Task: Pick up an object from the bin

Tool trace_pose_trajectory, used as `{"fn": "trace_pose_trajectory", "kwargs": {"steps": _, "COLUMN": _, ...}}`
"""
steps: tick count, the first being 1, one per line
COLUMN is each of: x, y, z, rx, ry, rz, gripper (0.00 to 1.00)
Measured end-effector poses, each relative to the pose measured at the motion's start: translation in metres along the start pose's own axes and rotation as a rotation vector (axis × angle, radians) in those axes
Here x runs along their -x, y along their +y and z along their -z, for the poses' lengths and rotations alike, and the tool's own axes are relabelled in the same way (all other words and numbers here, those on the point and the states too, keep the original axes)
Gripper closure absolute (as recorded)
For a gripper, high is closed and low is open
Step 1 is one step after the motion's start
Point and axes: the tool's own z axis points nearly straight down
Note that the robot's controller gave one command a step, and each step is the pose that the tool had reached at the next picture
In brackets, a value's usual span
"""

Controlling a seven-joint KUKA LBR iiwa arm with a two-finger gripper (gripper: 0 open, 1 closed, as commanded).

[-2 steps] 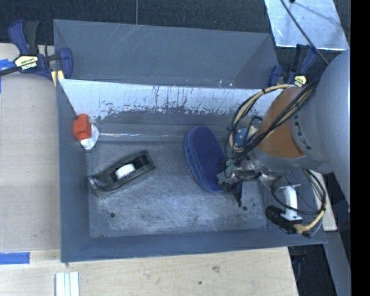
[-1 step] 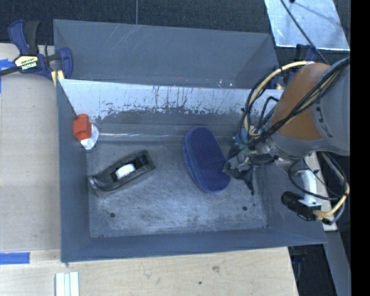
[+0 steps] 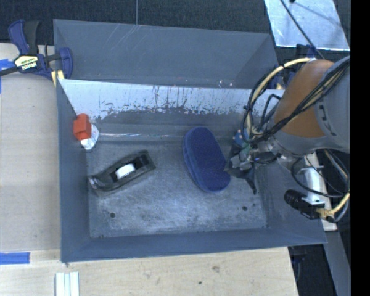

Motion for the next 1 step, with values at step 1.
{"fn": "trace_pose_trajectory", "kwargs": {"steps": 1, "x": 0.0012, "y": 0.0010, "z": 0.0285, "rx": 0.001, "ry": 0.000, "rz": 0.007, "gripper": 1.00}}
